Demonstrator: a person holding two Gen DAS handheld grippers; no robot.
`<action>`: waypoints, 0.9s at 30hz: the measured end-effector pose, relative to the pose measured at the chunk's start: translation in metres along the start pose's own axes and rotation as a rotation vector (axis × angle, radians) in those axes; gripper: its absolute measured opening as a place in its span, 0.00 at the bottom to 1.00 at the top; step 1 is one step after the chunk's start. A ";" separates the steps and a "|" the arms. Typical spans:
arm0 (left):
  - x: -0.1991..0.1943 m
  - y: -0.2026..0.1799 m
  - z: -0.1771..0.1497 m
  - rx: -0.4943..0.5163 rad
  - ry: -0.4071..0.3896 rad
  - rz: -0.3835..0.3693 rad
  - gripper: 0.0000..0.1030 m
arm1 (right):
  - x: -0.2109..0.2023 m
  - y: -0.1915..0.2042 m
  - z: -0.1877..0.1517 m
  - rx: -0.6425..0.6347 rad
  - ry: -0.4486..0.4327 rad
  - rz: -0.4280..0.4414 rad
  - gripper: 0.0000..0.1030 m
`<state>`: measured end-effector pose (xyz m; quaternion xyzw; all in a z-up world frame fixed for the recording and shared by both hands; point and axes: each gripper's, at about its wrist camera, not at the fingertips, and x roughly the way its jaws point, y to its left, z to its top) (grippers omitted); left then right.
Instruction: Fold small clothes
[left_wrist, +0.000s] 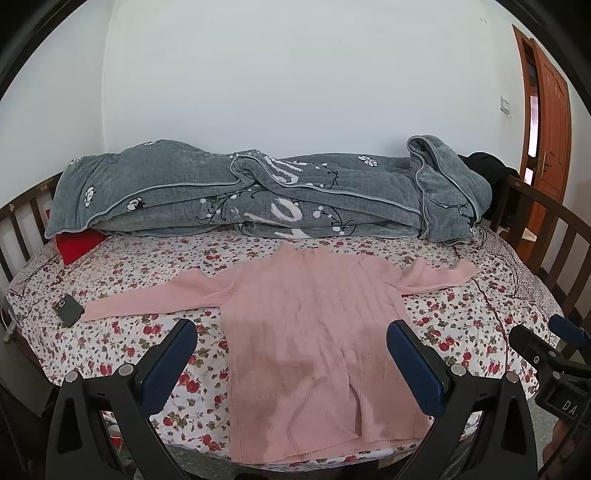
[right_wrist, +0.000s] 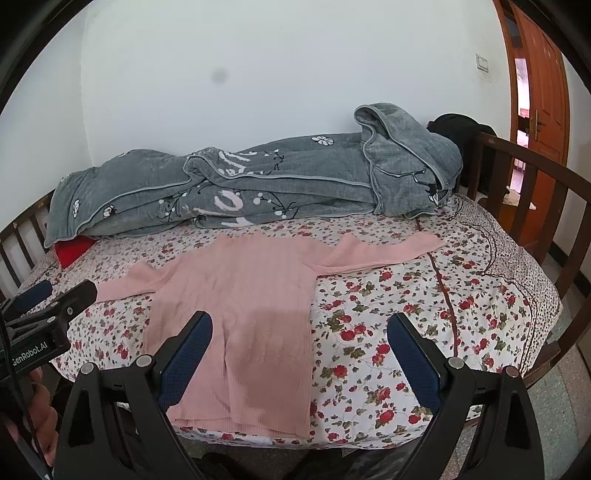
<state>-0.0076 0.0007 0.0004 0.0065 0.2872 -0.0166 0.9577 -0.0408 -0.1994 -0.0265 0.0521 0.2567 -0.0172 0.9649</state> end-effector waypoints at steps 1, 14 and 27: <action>0.000 0.000 0.000 0.000 0.001 0.000 1.00 | 0.000 0.000 -0.001 -0.002 0.001 -0.001 0.91; -0.002 0.005 0.000 -0.008 0.001 -0.003 1.00 | -0.004 -0.003 0.000 0.000 0.000 -0.007 0.91; 0.000 0.001 0.001 0.011 0.000 0.011 1.00 | -0.002 -0.001 -0.001 -0.009 0.008 -0.006 0.91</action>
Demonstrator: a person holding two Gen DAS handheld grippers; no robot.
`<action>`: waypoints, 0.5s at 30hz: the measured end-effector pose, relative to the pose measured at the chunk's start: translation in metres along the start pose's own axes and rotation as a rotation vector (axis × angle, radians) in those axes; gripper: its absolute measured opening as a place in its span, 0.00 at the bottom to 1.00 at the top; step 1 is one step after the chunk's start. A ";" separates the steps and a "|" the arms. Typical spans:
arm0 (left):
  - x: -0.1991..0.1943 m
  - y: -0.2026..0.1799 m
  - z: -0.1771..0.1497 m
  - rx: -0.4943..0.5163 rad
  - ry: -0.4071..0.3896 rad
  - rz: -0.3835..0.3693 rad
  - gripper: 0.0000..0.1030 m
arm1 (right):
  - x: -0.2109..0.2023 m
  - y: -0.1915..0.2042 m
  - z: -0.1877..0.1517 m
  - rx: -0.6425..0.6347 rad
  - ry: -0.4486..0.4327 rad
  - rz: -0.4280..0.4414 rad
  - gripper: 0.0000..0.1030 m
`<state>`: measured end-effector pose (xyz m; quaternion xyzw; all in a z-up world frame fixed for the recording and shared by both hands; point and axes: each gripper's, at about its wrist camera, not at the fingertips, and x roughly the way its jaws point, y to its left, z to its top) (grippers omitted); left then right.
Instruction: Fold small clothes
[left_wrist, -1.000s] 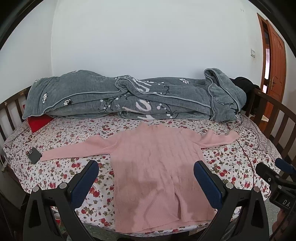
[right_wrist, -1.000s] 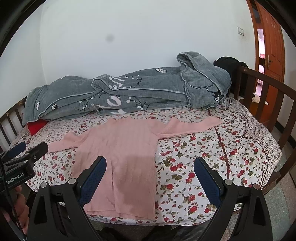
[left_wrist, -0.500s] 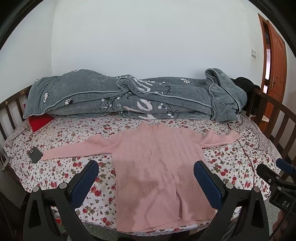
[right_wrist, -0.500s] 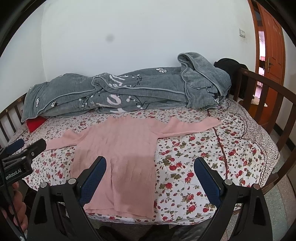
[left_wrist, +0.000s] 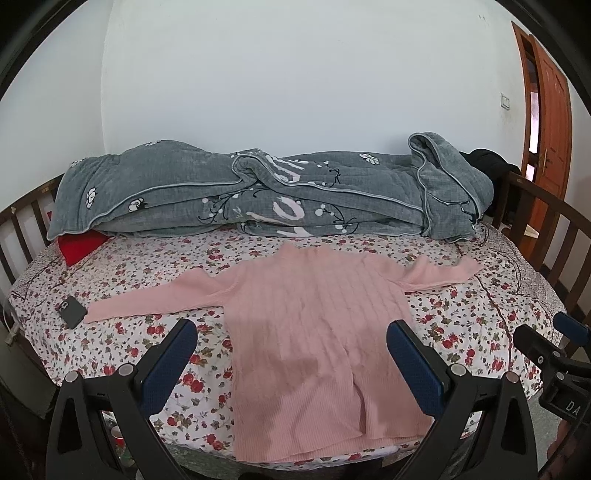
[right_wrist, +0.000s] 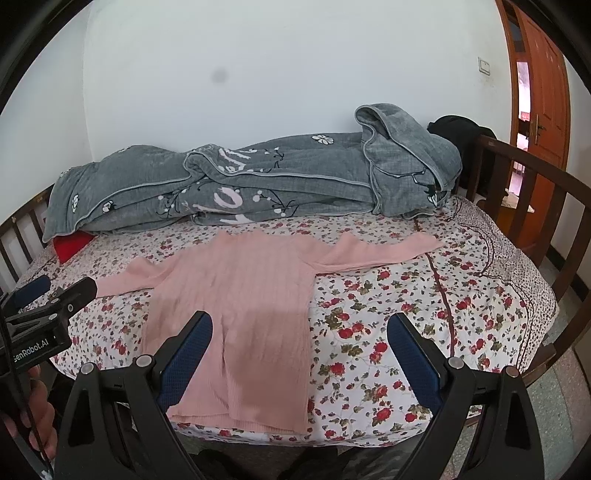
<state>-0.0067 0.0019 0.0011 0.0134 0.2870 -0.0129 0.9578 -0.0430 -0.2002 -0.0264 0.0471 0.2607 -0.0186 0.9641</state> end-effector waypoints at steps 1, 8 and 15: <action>0.000 0.000 0.000 -0.002 -0.002 -0.003 1.00 | 0.001 0.000 0.000 0.000 0.003 -0.001 0.91; 0.014 0.007 0.000 -0.006 0.002 0.007 1.00 | 0.014 0.001 0.004 0.004 0.042 0.031 0.91; 0.055 0.046 -0.009 -0.089 0.024 0.038 1.00 | 0.065 0.007 0.000 -0.016 0.133 0.020 0.91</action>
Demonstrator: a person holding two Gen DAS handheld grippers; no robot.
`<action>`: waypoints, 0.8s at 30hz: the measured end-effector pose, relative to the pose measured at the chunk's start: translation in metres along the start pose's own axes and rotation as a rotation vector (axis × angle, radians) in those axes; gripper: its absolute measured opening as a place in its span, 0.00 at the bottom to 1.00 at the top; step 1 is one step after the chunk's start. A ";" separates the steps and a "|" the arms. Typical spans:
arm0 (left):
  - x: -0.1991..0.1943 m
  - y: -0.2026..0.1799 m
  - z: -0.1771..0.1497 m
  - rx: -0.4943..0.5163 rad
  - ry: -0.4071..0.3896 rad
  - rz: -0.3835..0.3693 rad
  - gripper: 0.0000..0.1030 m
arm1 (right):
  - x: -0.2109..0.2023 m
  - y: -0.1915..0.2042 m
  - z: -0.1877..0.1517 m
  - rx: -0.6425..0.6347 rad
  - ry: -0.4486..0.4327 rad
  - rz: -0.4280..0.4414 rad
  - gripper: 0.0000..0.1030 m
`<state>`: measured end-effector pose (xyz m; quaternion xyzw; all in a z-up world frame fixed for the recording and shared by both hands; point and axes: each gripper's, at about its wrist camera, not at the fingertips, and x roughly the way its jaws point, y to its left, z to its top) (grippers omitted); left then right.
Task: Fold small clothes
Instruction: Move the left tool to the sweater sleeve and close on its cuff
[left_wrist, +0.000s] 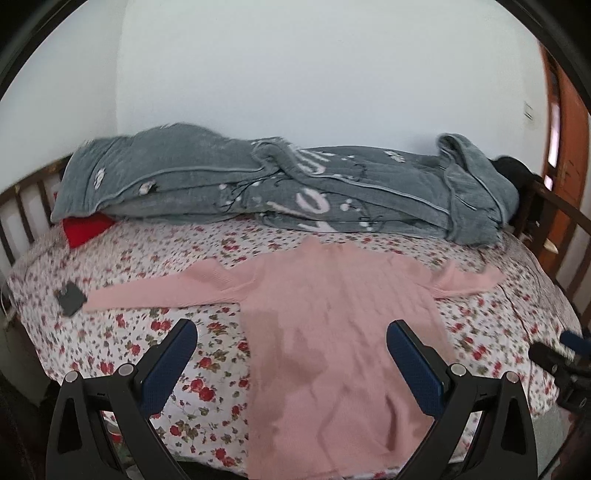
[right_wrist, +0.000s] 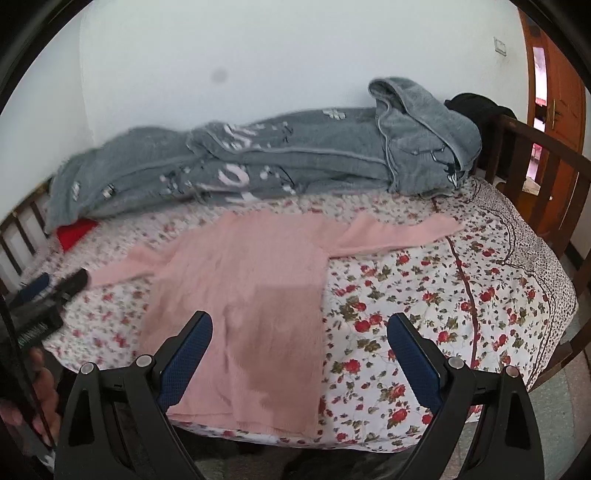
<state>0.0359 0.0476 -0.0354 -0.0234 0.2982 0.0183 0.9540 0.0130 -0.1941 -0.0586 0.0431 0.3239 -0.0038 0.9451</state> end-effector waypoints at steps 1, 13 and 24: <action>0.010 0.010 -0.002 -0.028 0.015 0.001 1.00 | 0.012 0.002 -0.001 -0.007 0.030 -0.007 0.91; 0.139 0.152 -0.038 -0.192 0.181 0.135 1.00 | 0.136 0.018 -0.014 0.017 0.224 0.033 0.91; 0.216 0.268 -0.035 -0.507 0.218 0.096 0.99 | 0.189 0.038 0.002 -0.051 0.274 -0.114 0.91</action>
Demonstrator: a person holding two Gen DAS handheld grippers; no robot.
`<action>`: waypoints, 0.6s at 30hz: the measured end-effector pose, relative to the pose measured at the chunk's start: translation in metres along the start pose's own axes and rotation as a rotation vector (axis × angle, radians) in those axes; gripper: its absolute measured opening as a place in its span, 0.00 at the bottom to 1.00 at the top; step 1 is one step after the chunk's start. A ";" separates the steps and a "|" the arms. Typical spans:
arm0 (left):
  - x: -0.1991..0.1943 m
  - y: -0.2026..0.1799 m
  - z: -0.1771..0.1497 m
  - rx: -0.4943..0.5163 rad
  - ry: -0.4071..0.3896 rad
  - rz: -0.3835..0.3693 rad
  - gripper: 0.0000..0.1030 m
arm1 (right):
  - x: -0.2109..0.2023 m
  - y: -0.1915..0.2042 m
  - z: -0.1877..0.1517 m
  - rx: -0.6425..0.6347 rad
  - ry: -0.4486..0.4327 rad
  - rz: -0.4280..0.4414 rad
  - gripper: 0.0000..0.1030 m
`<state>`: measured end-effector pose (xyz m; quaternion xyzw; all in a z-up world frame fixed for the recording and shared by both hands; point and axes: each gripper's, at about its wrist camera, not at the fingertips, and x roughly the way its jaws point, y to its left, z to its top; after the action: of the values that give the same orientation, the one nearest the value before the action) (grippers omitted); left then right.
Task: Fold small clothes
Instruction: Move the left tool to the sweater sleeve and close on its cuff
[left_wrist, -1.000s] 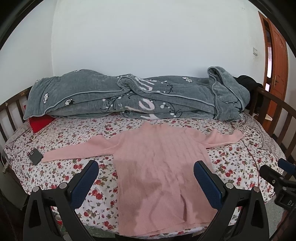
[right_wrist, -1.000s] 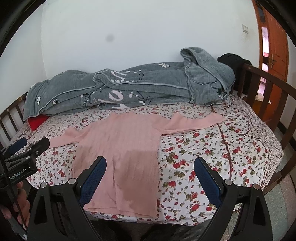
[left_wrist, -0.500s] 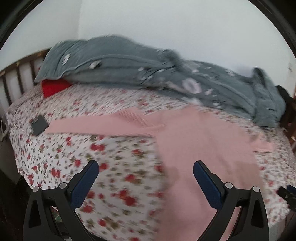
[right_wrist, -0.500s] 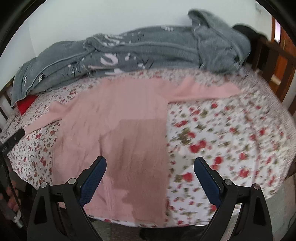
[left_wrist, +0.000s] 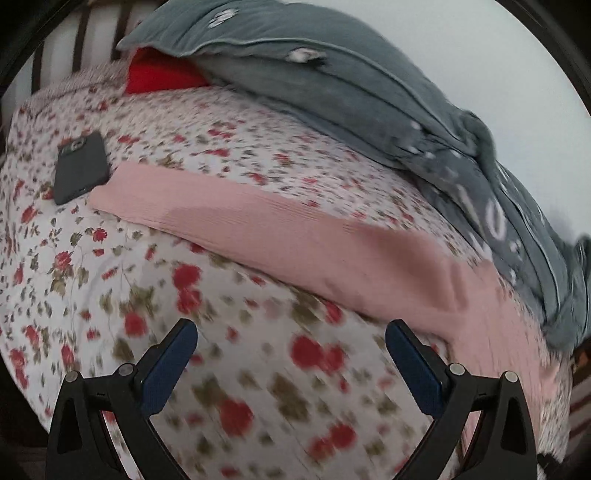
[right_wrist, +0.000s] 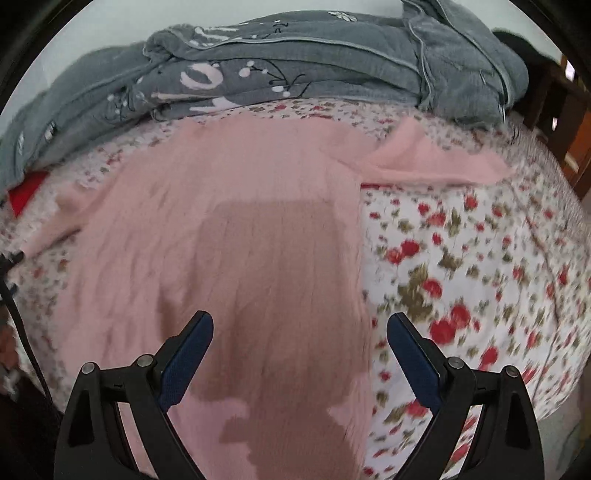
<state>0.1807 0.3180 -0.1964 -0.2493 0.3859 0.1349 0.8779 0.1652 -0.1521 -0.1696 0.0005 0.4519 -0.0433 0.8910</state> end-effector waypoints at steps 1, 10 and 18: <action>0.003 0.008 0.003 -0.034 -0.005 0.000 0.99 | 0.001 0.005 0.002 -0.022 0.005 -0.017 0.91; 0.042 0.042 0.030 -0.206 0.010 -0.038 0.99 | -0.006 0.026 0.017 0.017 0.014 0.166 0.91; 0.031 0.063 0.051 -0.329 -0.037 -0.091 0.82 | -0.011 0.005 0.033 0.090 -0.034 0.143 0.91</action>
<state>0.2050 0.4002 -0.2109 -0.4041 0.3308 0.1610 0.8374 0.1859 -0.1476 -0.1415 0.0719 0.4330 0.0001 0.8985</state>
